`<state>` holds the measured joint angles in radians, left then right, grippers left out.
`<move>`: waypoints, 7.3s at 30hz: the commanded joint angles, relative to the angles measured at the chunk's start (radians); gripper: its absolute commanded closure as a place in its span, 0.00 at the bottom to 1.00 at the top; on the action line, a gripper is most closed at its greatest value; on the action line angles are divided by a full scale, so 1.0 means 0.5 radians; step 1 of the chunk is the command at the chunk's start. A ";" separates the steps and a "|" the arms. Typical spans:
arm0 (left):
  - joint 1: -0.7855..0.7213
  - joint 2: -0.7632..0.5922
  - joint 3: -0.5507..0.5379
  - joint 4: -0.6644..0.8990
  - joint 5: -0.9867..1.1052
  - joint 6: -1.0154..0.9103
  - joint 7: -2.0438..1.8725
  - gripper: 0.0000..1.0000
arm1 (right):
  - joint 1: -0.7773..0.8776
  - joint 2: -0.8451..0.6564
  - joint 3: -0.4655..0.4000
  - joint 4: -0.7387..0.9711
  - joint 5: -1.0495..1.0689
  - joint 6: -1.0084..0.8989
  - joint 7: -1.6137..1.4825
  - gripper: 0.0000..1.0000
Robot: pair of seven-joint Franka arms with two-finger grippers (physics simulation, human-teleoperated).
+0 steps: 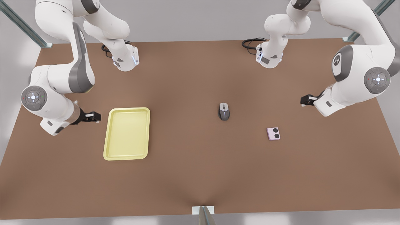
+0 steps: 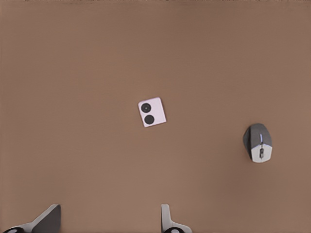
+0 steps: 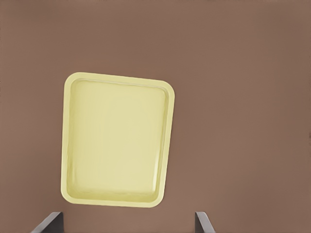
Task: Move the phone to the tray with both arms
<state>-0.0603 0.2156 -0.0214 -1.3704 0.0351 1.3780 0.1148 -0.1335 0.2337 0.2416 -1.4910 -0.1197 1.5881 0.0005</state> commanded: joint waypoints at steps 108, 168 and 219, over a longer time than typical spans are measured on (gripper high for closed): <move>-0.230 0.545 0.055 0.379 -0.058 0.005 -0.313 0.00 | 0.043 0.189 0.296 0.166 -0.003 0.165 -0.044 0.00; -0.149 0.336 0.034 0.157 0.031 0.110 -0.260 0.00 | 1.218 1.395 0.262 0.187 -0.414 1.239 1.475 0.00; -0.149 0.277 -0.043 0.188 0.013 0.033 -0.266 0.00 | -0.098 0.453 0.302 -1.194 -0.414 1.613 0.294 0.00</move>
<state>-0.1353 0.3568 -0.0435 -1.2815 0.0434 1.4222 -0.0189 -0.1814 0.4577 0.3935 -2.0924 -0.3270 2.3424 0.4363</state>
